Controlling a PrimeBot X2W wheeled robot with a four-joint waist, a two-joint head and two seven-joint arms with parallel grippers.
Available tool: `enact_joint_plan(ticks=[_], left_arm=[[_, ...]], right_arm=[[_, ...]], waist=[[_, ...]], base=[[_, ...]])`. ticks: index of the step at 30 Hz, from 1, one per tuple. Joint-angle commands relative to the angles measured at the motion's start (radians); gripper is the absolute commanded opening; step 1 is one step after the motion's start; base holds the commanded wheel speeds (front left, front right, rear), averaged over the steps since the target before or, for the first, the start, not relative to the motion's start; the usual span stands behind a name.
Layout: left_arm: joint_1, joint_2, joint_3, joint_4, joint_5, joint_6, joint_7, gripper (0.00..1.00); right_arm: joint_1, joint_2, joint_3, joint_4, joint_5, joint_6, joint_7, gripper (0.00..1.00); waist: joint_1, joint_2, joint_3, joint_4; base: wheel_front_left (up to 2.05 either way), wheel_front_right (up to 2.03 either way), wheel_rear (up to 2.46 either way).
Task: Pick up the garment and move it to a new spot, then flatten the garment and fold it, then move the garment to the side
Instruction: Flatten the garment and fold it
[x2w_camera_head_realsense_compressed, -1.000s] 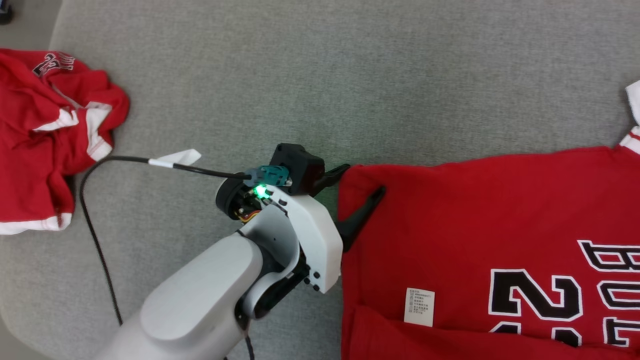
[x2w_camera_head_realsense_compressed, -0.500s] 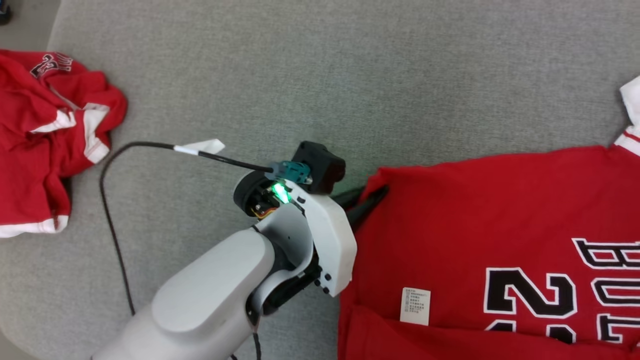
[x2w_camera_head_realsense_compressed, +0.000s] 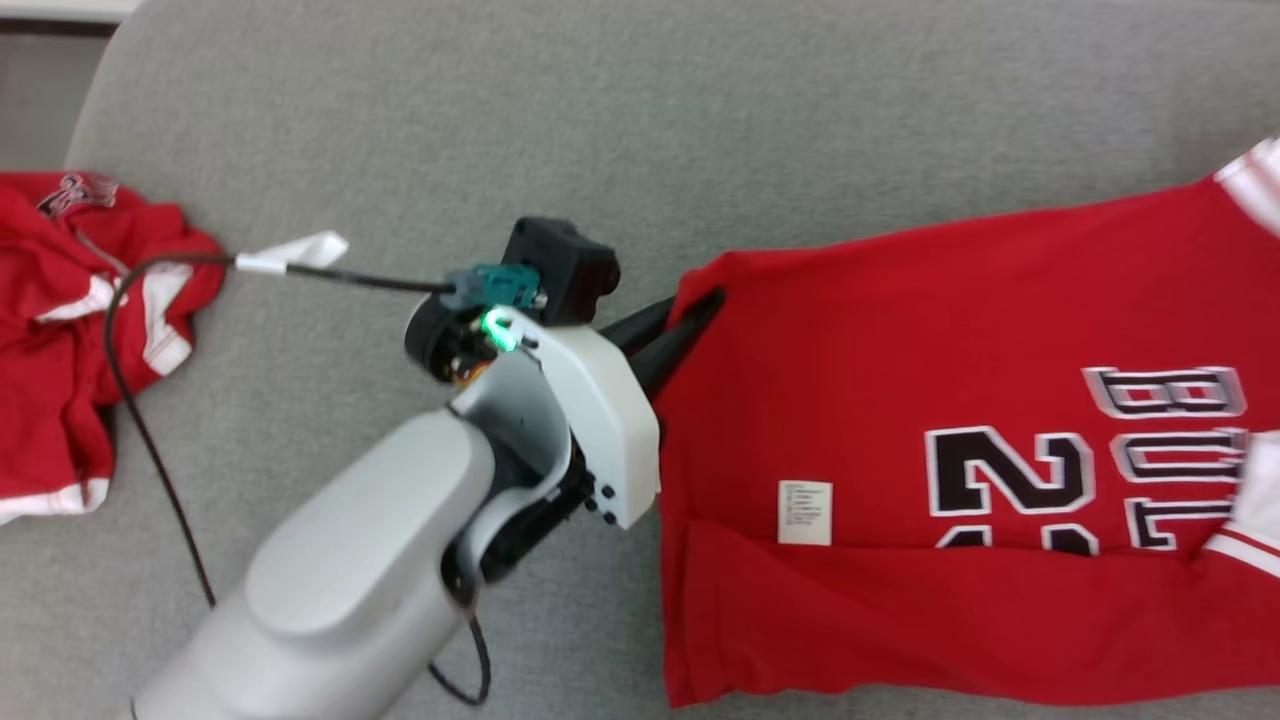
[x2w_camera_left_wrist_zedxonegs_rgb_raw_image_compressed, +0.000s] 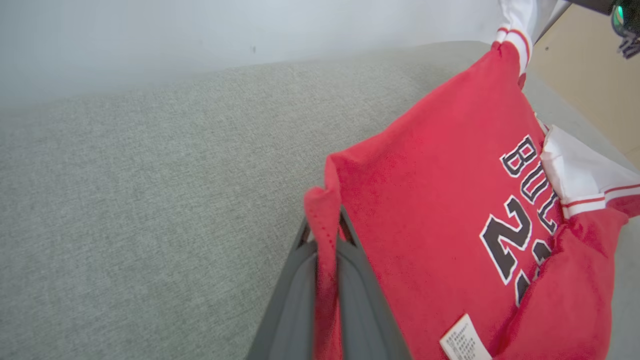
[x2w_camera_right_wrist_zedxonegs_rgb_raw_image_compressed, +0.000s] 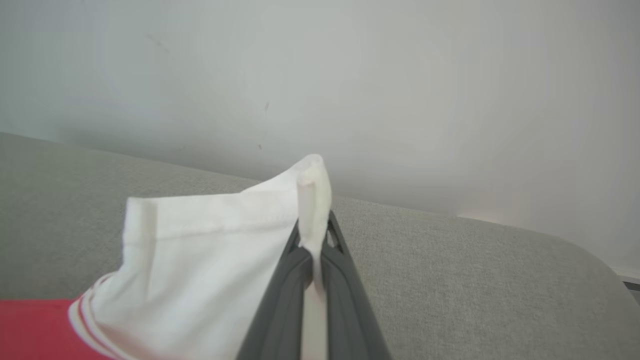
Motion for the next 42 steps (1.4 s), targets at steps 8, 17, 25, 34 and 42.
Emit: enact_joint_plan(ticks=[8,17,25,34,42], left_arm=[[0.190,0.054,-0.020,-0.106,-0.018,0.052,-0.052,0.00],[0.380,0.116,-0.036,-0.205,-0.027,0.137,-0.077,0.22],[0.507,0.143,0.035,-0.238,0.025,0.256,-0.264,1.00],[0.570,0.108,0.058,-0.183,0.213,0.362,-0.516,1.00],[0.601,0.027,0.125,-0.155,0.325,0.358,-0.529,1.00]], right_arm=[[0.300,-0.018,0.011,-0.076,0.084,-0.002,-0.159,0.00],[0.497,0.008,0.035,-0.047,0.108,-0.002,-0.259,0.96],[0.614,-0.026,0.005,-0.087,0.155,-0.002,-0.245,1.00],[0.584,0.013,-0.125,-0.081,0.119,-0.002,-0.127,1.00],[0.520,0.119,-0.138,0.030,0.007,-0.002,-0.008,1.00]], waist=[[-0.0001,0.0000,-0.082,-0.080],[-0.0001,0.0000,-0.122,-0.123],[-0.0001,0.0000,-0.182,-0.151],[-0.0001,0.0000,-0.208,-0.123],[-0.0001,0.0000,-0.163,-0.079]], base=[[0.00,0.00,0.00],[0.00,0.00,0.00],[0.00,0.00,0.00],[0.00,0.00,0.00],[0.00,0.00,0.00]])
